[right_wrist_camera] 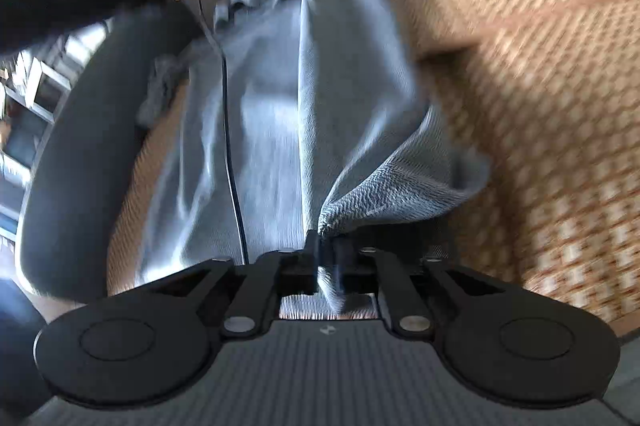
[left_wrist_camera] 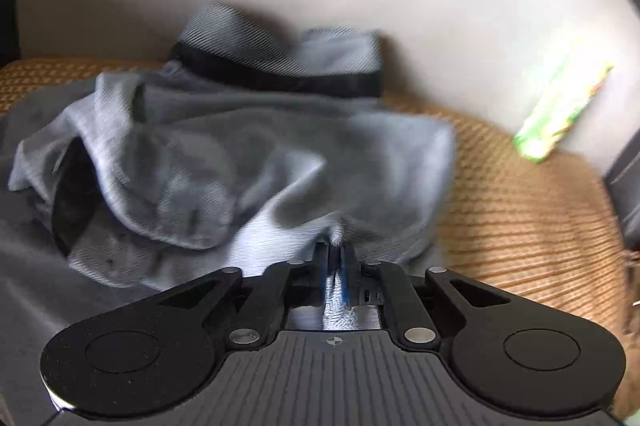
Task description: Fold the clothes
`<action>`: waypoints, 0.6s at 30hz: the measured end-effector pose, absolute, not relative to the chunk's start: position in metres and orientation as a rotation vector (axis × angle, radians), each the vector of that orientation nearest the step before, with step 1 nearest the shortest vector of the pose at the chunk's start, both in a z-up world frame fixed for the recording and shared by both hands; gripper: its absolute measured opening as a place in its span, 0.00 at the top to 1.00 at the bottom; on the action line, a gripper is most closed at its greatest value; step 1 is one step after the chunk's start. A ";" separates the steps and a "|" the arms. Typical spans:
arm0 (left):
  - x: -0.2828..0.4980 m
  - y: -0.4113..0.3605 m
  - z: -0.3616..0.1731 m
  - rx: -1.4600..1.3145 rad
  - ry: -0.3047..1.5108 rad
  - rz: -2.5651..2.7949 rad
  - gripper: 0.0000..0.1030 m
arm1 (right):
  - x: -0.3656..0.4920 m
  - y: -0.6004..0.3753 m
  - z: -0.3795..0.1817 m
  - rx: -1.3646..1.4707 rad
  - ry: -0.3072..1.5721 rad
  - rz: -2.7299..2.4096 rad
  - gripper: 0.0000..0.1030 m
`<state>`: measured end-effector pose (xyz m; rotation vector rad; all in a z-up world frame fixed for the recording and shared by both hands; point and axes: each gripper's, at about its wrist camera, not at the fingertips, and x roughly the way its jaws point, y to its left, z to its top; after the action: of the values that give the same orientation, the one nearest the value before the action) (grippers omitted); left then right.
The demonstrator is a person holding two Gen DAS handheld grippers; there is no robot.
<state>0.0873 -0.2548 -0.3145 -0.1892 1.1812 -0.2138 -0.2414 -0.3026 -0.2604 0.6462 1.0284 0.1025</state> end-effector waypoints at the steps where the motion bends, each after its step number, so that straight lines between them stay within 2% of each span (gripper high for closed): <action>1: 0.087 -0.250 -0.318 -0.180 1.183 -0.199 0.73 | -0.239 -0.299 -0.263 0.630 1.056 0.123 0.77; 6: 0.085 -0.237 -0.325 -0.145 1.198 -0.179 0.65 | -0.265 -0.308 -0.242 0.457 1.018 0.094 0.77; 8: 0.085 -0.238 -0.327 -0.155 1.202 -0.182 0.64 | -0.273 -0.324 -0.237 0.341 0.997 -0.005 0.75; 11: 0.080 -0.243 -0.330 -0.169 1.218 -0.196 0.61 | -0.270 -0.339 -0.248 0.148 1.003 -0.038 0.75; 13: 0.076 -0.247 -0.332 -0.155 1.221 -0.211 0.54 | -0.261 -0.342 -0.262 0.033 1.004 0.015 0.75; 14: 0.076 -0.249 -0.333 -0.146 1.221 -0.215 0.48 | -0.257 -0.342 -0.268 -0.019 1.003 0.049 0.71; 15: 0.075 -0.251 -0.334 -0.137 1.222 -0.218 0.46 | -0.252 -0.340 -0.274 -0.072 0.998 0.082 0.69; 18: 0.075 -0.253 -0.337 -0.128 1.222 -0.219 0.49 | -0.250 -0.335 -0.285 -0.180 0.947 0.151 0.64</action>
<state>0.0752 -0.2526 -0.3369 -0.1276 1.2225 -0.2195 -0.2500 -0.3353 -0.2855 -0.1802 0.9469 0.1508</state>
